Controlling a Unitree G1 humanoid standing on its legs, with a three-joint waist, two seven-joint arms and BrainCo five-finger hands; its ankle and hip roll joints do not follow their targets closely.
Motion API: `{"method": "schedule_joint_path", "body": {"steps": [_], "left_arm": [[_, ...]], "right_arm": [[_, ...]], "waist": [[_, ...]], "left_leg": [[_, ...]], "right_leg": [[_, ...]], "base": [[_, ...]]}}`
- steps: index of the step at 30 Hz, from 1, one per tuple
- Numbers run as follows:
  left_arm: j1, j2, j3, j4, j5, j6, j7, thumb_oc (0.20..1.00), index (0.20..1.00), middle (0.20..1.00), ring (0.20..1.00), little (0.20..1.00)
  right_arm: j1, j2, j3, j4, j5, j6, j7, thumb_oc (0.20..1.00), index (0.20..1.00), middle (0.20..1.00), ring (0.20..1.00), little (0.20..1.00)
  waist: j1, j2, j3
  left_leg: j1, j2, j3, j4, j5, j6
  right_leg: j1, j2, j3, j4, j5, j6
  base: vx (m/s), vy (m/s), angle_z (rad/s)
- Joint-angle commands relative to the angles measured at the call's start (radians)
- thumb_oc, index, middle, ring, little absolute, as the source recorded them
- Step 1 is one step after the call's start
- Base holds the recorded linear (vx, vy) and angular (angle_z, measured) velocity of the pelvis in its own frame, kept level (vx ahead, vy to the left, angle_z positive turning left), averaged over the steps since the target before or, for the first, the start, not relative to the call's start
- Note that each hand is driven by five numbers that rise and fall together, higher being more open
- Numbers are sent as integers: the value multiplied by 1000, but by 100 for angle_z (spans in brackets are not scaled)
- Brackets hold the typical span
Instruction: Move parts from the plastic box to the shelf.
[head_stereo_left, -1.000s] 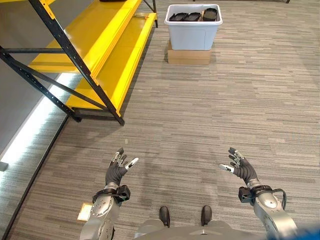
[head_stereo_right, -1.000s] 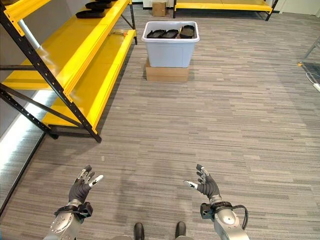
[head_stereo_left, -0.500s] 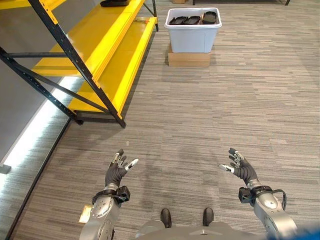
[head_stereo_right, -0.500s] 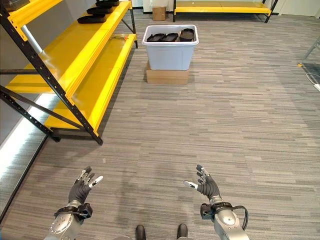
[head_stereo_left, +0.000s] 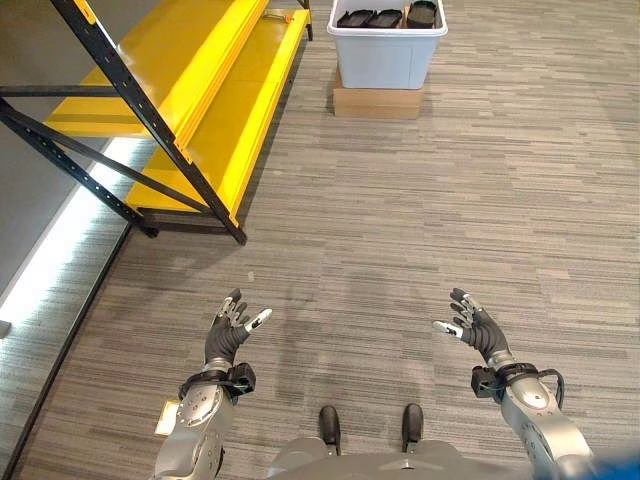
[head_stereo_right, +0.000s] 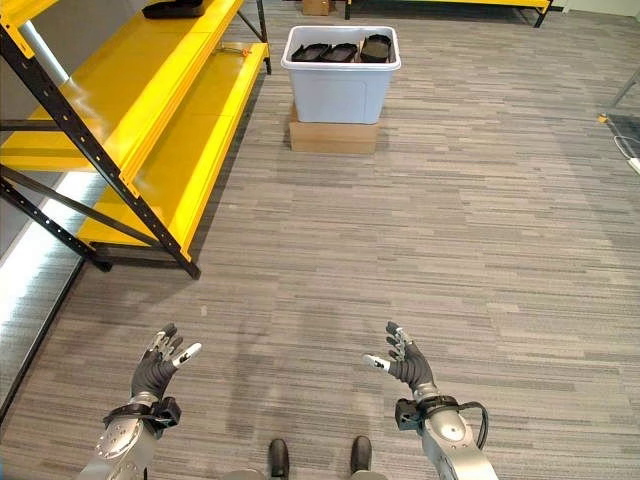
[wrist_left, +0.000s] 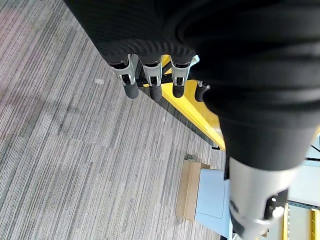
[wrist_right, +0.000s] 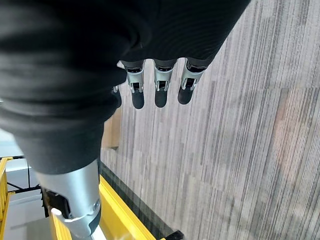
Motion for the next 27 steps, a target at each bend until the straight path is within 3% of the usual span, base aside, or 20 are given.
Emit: {"method": "schedule_joint_path", "body": {"steps": [1, 2, 3, 4, 5, 6, 7, 8, 9, 13, 14, 15, 16, 17, 18, 19, 21, 23, 24, 27], "left_arm": [[-40, 62, 26, -11, 31, -54, 9, 1000, 1000, 1000, 1000, 1000], [-51, 68, 26, -11, 50, -50, 6, 1000, 1000, 1000, 1000, 1000], [-55, 71, 25, -13, 56, -51, 7, 1000, 1000, 1000, 1000, 1000], [-66, 77, 26, -12, 77, -48, 6, 1000, 1000, 1000, 1000, 1000], [-66, 77, 26, -12, 77, -48, 6, 1000, 1000, 1000, 1000, 1000], [-72, 73, 22, -5, 72, -48, 6, 1000, 1000, 1000, 1000, 1000], [-73, 66, 27, -8, 71, -45, 1, 1000, 1000, 1000, 1000, 1000], [-70, 59, 32, -5, 70, -47, -1, 1000, 1000, 1000, 1000, 1000], [-56, 53, 43, 0, 73, -49, -6, 1000, 1000, 1000, 1000, 1000], [-55, 46, 35, 18, 83, -50, 4, 1000, 1000, 1000, 1000, 1000], [-62, 31, 17, -4, 68, -66, 13, 1000, 1000, 1000, 1000, 1000], [-67, 38, 14, -8, 58, -68, 10, 1000, 1000, 1000, 1000, 1000], [-70, 41, 14, -8, 51, -68, 8, 1000, 1000, 1000, 1000, 1000], [-71, 42, 14, -8, 51, -68, 8, 1000, 1000, 1000, 1000, 1000], [-72, 44, 15, -9, 47, -68, 8, 1000, 1000, 1000, 1000, 1000], [-68, 47, 19, -16, 39, -64, 9, 1000, 1000, 1000, 1000, 1000], [-65, 50, 19, -21, 38, -62, 7, 1000, 1000, 1000, 1000, 1000], [-57, 44, 22, -24, 31, -60, 10, 1000, 1000, 1000, 1000, 1000], [-49, 31, 24, -15, 24, -59, 11, 1000, 1000, 1000, 1000, 1000], [-31, 23, 29, -8, 21, -60, 8, 1000, 1000, 1000, 1000, 1000]], "right_arm": [[-37, 3, -3, -19, 42, -52, 7, 1000, 1000, 1000, 1000, 1000], [-30, 14, 5, -15, 47, -48, 12, 1000, 1000, 1000, 1000, 1000], [-32, 15, 8, -15, 52, -49, 14, 1000, 1000, 1000, 1000, 1000], [-27, 22, 13, -18, 55, -50, 22, 1000, 1000, 1000, 1000, 1000], [-27, 21, 13, -18, 55, -50, 22, 1000, 1000, 1000, 1000, 1000], [-29, 22, 17, -13, 61, -52, 23, 1000, 1000, 1000, 1000, 1000], [-30, 20, 18, -13, 72, -50, 23, 1000, 1000, 1000, 1000, 1000], [-27, 23, 17, -14, 72, -51, 26, 1000, 1000, 1000, 1000, 1000], [-26, 13, 14, -21, 67, -45, 28, 1000, 1000, 1000, 1000, 1000], [-18, -14, -11, -60, -20, -63, 12, 1000, 1000, 1000, 1000, 1000], [-23, -31, -23, -76, -31, -94, -15, 1000, 1000, 1000, 1000, 1000], [-14, -37, -30, -72, -21, -100, -11, 1000, 1000, 1000, 1000, 1000], [-11, -38, -31, -71, -15, -101, -10, 1000, 1000, 1000, 1000, 1000], [-11, -38, -31, -71, -15, -101, -10, 1000, 1000, 1000, 1000, 1000], [-8, -40, -30, -65, -14, -102, -12, 1000, 1000, 1000, 1000, 1000], [-8, -50, -32, -57, -9, -107, -18, 1000, 1000, 1000, 1000, 1000], [-7, -57, -35, -62, -3, -107, -22, 1000, 1000, 1000, 1000, 1000], [-8, -72, -41, -60, -7, -102, -28, 1000, 1000, 1000, 1000, 1000], [-13, -75, -46, -55, -5, -101, -35, 1000, 1000, 1000, 1000, 1000], [-8, -72, -53, -52, -4, -98, -36, 1000, 1000, 1000, 1000, 1000]], "waist": [[1, -4, 18], [-14, 10, 35], [-24, 20, 48], [-34, 35, 61], [-34, 34, 62], [-46, 33, 62], [-61, 32, 61], [-69, 24, 55], [-84, 22, 50], [-92, 14, 35], [-124, 47, 2], [-130, 58, -3], [-127, 59, -5], [-130, 56, -7], [-127, 54, -8], [-102, 21, 11], [-85, 1, 30], [-50, -28, 61], [-17, -43, 77], [10, -57, 79]], "left_leg": [[-21, 30, -100, 116, -77, -33], [-4, 14, -122, 122, -92, -12], [6, 17, -131, 123, -96, -5], [38, 24, -141, 110, -105, 1], [40, 23, -140, 109, -106, 0], [78, 19, -140, 91, -116, -3], [141, 14, -148, 57, -136, -13], [181, 11, -157, 40, -153, -22], [241, 37, -158, 13, -179, -60], [285, 60, -173, 48, -206, -84], [293, 150, -194, 163, -101, -123], [270, 171, -209, 209, -4, -137], [252, 178, -212, 245, 49, -142], [248, 175, -216, 243, 53, -142], [221, 180, -216, 309, 113, -150], [113, 181, -220, 541, 226, -164], [54, 166, -219, 628, 217, -150], [-34, 135, -203, 703, 156, -122], [-156, 90, -173, 669, 55, -110], [-255, 95, -129, 559, 15, -103]], "right_leg": [[-61, -169, 30, 308, 14, 113], [-130, -175, 75, 444, 73, 98], [-168, -156, 97, 512, 83, 91], [-230, -122, 81, 578, 44, 84], [-232, -123, 82, 584, 40, 83], [-269, -92, 54, 547, -2, 74], [-296, -77, -3, 406, -4, 71], [-307, -82, -38, 272, 24, 80], [-331, -93, -89, 64, 105, 122], [-321, -78, -91, 66, 118, 119], [-326, -19, -121, 221, 49, 51], [-325, 13, -116, 251, 9, 20], [-316, 30, -116, 253, -11, 4], [-317, 26, -117, 248, -7, 4], [-289, 46, -117, 231, -25, -16], [-210, 68, -110, 177, -51, -53], [-175, 67, -100, 155, -58, -64], [-111, 67, -83, 124, -75, -75], [-50, 61, -66, 96, -87, -60], [4, 51, -52, 64, -102, -41]], "base": [[50, 227, 10], [90, 215, 26], [188, 314, 56], [134, 159, 56], [191, 120, 36], [288, 6, -13], [456, -29, -27], [733, -147, -8], [540, -133, 19], [505, -156, 37], [928, -433, 98], [933, -459, 106], [307, -174, 57], [210, -148, -5], [337, -304, -49], [421, -391, -28], [229, -240, 10], [298, -134, -25], [315, -60, -40], [281, 21, -28]]}}
